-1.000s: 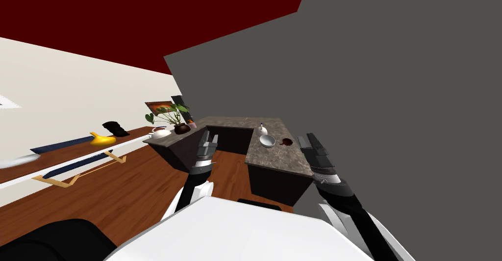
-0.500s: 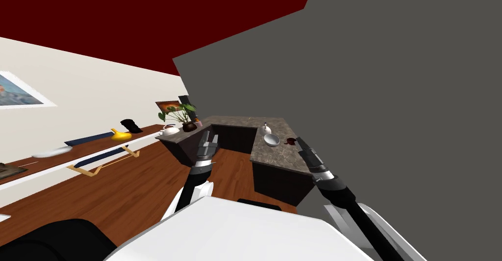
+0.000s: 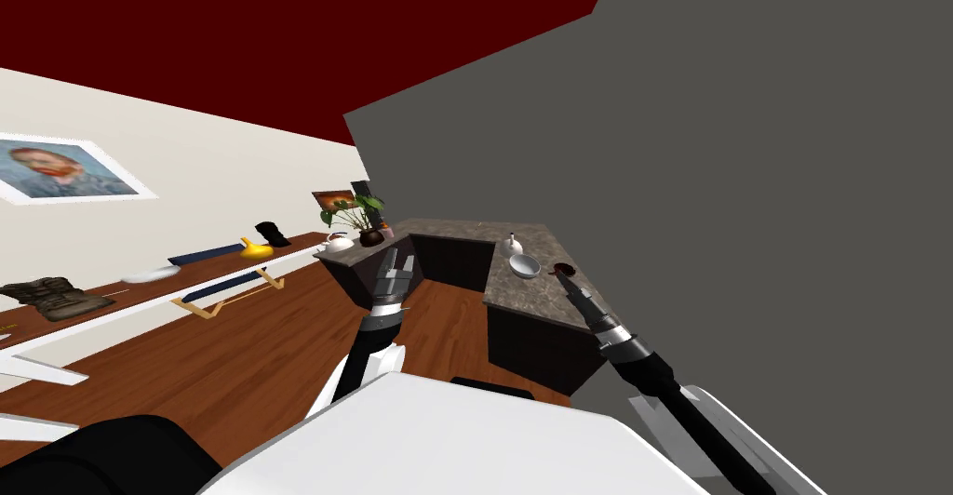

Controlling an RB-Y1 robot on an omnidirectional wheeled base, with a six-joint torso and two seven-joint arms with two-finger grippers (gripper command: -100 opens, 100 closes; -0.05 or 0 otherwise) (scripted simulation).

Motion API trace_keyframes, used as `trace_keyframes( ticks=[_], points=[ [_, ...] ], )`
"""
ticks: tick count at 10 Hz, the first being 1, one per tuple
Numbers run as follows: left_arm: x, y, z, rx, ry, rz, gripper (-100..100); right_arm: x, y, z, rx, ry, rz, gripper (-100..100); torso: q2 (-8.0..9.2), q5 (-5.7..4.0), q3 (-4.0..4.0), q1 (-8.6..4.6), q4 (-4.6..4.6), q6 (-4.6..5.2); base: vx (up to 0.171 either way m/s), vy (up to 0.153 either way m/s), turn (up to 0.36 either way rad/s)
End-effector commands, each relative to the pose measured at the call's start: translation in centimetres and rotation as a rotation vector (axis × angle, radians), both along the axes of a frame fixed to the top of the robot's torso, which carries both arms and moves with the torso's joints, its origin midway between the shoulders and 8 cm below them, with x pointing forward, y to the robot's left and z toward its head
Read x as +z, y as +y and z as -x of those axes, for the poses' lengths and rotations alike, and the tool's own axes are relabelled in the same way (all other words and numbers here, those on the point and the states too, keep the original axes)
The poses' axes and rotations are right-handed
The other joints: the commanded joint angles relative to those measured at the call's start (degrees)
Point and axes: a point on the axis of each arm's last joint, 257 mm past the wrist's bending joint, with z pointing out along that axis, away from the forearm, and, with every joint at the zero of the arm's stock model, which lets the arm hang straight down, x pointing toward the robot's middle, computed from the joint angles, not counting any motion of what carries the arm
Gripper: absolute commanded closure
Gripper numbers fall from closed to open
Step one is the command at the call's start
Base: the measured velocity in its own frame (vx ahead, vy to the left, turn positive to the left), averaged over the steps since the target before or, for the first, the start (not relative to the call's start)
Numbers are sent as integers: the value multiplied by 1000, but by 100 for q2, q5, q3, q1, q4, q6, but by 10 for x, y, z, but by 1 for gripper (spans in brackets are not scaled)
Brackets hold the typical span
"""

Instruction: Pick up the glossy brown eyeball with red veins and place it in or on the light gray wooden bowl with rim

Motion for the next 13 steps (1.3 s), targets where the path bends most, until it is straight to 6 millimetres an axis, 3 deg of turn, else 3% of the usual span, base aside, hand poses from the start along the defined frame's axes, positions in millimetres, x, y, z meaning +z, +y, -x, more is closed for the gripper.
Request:
trace_keyframes(
  ticks=[1,3,4,7,13],
  points=[
    [0,0,0,0,0,0,0,-25,-11,-6,-10,54,85,-100,0,0,0,0,0,0,-25,64,136],
    [0,0,0,0,0,0,0,-32,-16,-7,-14,68,97,-100,2,0,1,-2,1,0,-12,31,19],
    [0,0,0,0,0,0,0,-52,-25,-9,-16,109,179,-100,-2,-2,-1,-11,0,0,-5,36,135],
    [0,0,0,0,0,0,0,-81,-43,-10,-30,168,270,-100,-4,1,-2,4,-1,-3,-5,56,110],
    [0,0,0,0,0,0,0,-158,-117,-4,-78,335,559,-100,-7,1,-4,2,-1,-2,2,52,127]
  ],
)
